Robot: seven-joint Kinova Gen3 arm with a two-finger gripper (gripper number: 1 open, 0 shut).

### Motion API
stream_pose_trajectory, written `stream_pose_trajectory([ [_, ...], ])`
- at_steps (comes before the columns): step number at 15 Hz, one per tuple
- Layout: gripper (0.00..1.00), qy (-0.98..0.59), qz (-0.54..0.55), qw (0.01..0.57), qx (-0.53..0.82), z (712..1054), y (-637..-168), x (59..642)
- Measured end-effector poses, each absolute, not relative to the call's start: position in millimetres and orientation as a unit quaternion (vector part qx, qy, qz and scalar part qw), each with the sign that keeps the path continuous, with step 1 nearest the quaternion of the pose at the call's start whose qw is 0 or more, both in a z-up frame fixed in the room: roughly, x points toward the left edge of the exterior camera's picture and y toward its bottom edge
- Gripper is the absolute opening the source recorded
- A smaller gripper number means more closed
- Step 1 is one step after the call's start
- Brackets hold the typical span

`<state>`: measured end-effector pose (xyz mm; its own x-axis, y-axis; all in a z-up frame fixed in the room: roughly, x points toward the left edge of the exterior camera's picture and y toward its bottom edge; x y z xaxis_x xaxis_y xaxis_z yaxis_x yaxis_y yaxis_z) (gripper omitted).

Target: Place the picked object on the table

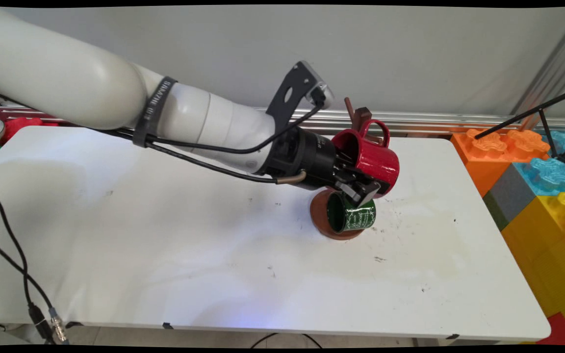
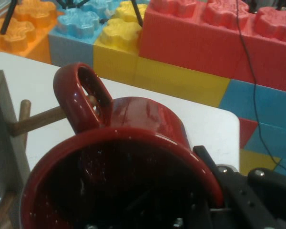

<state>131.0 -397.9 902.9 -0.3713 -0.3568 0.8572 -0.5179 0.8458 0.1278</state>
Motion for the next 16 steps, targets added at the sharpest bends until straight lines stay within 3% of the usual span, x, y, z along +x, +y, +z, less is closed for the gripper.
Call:
stream_pose_trajectory([
  [16,0.00,-0.842,0.053,0.482,0.238,958,-362,189],
])
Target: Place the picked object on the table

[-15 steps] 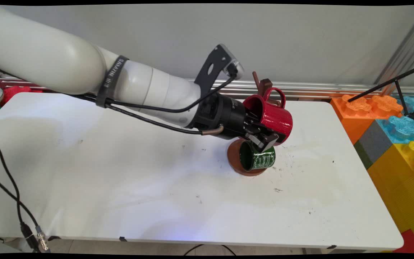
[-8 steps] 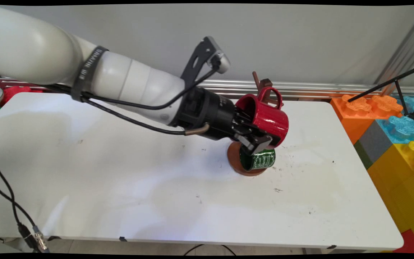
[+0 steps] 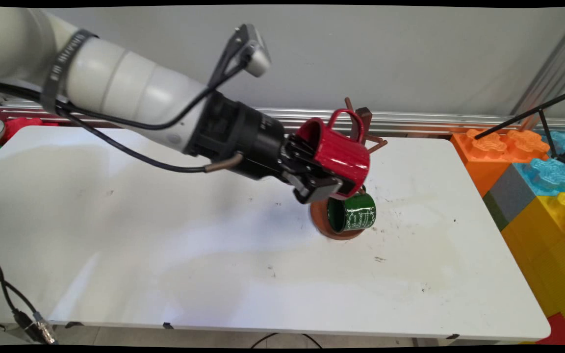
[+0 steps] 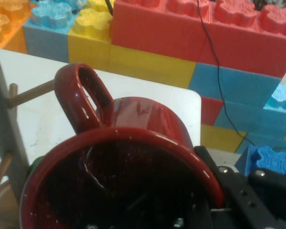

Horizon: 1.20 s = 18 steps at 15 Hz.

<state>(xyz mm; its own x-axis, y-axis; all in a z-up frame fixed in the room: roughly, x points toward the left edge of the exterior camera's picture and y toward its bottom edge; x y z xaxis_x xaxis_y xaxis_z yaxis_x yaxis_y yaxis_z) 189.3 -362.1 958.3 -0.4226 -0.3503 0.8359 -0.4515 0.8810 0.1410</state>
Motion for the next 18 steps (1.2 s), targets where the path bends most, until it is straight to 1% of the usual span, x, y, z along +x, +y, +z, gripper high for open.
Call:
stream_pose_trajectory([
  [6,0.00,-0.863,0.059,0.451,0.219,982,-366,222],
  [11,0.00,-0.888,0.074,0.408,0.199,998,-381,254],
  [14,0.00,-0.905,0.087,0.373,0.184,1002,-397,272],
  [18,0.00,-0.926,0.098,0.327,0.159,998,-416,290],
])
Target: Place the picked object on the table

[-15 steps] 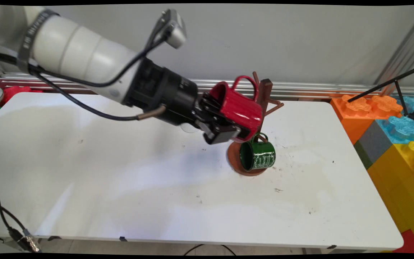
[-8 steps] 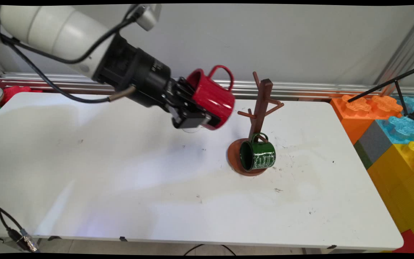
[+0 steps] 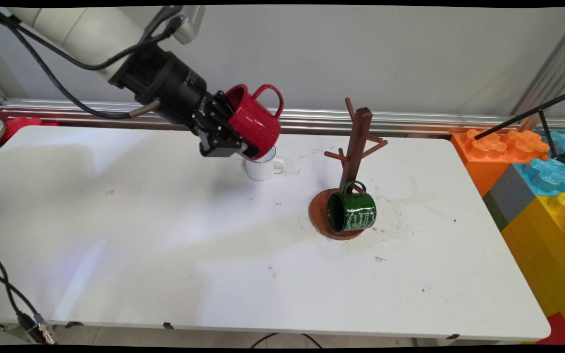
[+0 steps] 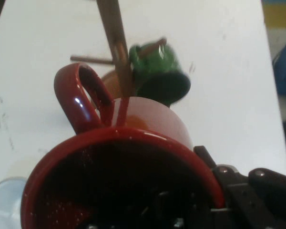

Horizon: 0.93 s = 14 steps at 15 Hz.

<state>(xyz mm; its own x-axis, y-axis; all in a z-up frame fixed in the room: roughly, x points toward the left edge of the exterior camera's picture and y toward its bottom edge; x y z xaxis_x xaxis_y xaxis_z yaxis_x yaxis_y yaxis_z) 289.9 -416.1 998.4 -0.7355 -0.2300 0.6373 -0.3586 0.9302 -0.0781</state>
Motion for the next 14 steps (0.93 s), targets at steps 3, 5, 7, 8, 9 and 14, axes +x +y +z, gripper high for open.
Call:
stream_pose_trajectory([
  [3,0.00,-0.942,0.103,0.291,0.134,989,-427,298],
  [5,0.00,-0.951,0.105,0.265,0.117,979,-434,301],
  [7,0.00,-0.960,0.107,0.239,0.103,967,-441,303],
  [8,0.00,-0.964,0.106,0.225,0.096,960,-444,302],
  [9,0.00,-0.967,0.105,0.215,0.090,954,-446,301],
  [14,0.00,-0.979,0.095,0.165,0.066,917,-459,289],
])
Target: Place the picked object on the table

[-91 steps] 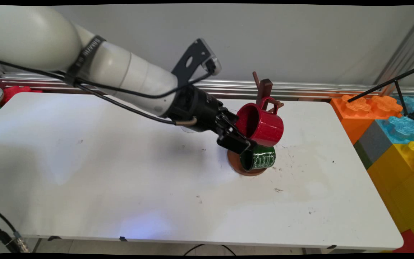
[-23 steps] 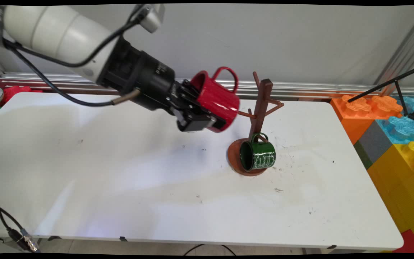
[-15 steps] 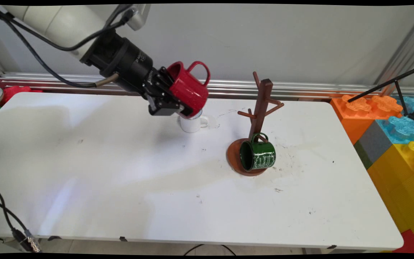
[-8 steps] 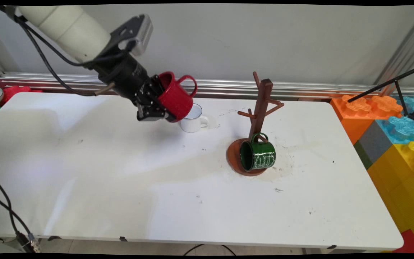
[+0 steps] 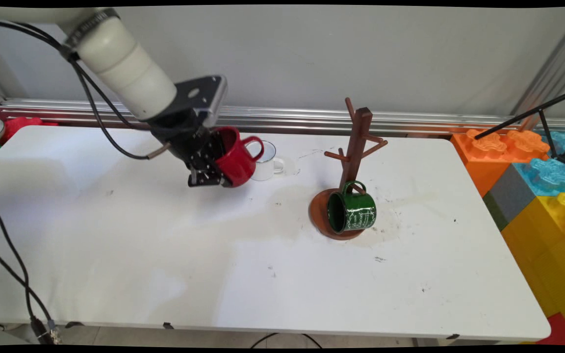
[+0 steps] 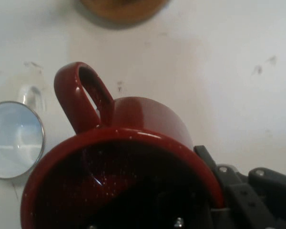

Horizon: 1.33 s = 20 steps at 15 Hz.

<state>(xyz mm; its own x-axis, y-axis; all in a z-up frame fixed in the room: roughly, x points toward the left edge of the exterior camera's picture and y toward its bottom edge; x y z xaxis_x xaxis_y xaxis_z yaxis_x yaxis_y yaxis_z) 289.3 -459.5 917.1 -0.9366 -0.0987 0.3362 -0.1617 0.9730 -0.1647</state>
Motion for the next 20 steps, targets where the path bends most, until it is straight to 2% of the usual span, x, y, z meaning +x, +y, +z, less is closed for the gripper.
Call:
stream_pose_trajectory([
  [11,0.00,-0.990,0.080,0.104,0.043,846,-489,255],
  [20,0.00,-0.993,0.075,0.083,0.042,808,-504,242],
])
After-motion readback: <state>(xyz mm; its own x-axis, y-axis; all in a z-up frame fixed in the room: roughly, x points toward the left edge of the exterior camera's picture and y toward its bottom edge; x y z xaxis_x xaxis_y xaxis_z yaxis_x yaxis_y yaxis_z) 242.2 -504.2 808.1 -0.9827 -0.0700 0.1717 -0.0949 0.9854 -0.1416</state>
